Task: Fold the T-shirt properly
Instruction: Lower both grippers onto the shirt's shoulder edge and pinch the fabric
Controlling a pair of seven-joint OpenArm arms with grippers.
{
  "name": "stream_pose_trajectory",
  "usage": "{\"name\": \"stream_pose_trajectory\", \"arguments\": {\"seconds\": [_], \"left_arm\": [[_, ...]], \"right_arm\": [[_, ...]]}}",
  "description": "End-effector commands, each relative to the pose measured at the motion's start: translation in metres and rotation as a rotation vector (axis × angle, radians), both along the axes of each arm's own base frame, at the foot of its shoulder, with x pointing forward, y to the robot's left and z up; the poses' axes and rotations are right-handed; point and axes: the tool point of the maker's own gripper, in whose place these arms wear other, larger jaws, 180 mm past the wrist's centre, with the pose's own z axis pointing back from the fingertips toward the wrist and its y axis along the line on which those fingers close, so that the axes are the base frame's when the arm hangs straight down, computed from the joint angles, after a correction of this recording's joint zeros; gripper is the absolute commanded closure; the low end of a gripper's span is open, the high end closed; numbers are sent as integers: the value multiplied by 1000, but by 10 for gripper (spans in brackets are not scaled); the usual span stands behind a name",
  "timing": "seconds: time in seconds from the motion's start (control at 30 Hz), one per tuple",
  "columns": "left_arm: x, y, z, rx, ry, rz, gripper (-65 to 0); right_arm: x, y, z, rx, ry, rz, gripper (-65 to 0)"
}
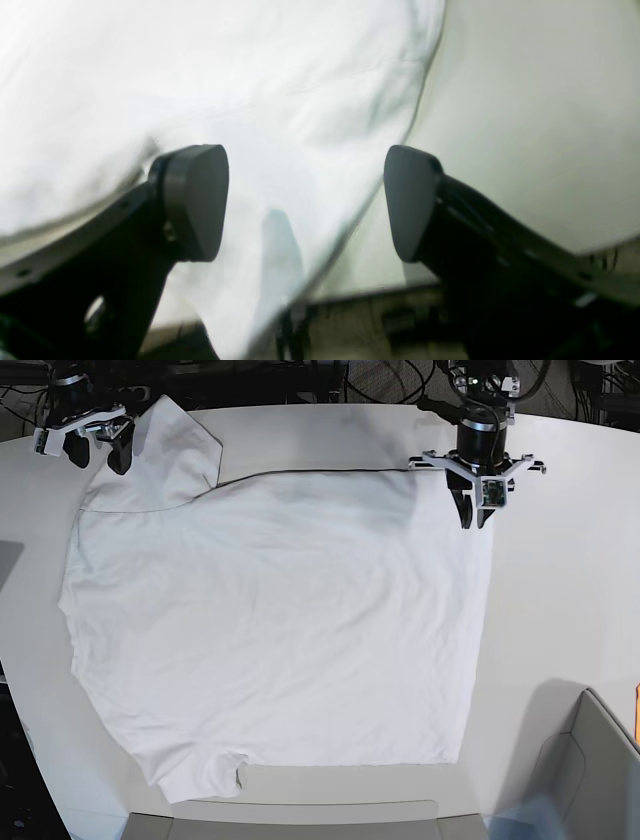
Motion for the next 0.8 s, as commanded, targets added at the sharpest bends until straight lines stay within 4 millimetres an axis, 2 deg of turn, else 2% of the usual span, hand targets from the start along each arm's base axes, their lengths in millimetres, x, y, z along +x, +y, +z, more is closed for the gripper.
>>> {"name": "stream_pose_trajectory", "arguments": {"seconds": [0.0, 0.1, 0.2, 0.47, 0.67, 0.77], "left_arm": [[5, 1, 11, 6, -46, -1, -116], [5, 1, 11, 6, -46, -1, -116], [5, 1, 11, 6, -46, -1, -116], [-2, 1, 7, 6, -25, -1, -116], [-2, 1, 6, 6, -23, -1, -116], [-5, 1, -1, 4, 11, 2, -117]], "right_arm": [[0, -5, -3, 5, 4, -10, -475], [-13, -14, -28, 26, 66, -44, -475], [-12, -3, -42, 70, 79, -12, -475], [-4, 36, -56, 146, 91, 57, -467], [-6, 40, -64, 160, 106, 54, -375], [-6, 40, -64, 161, 106, 55, -357]]}}
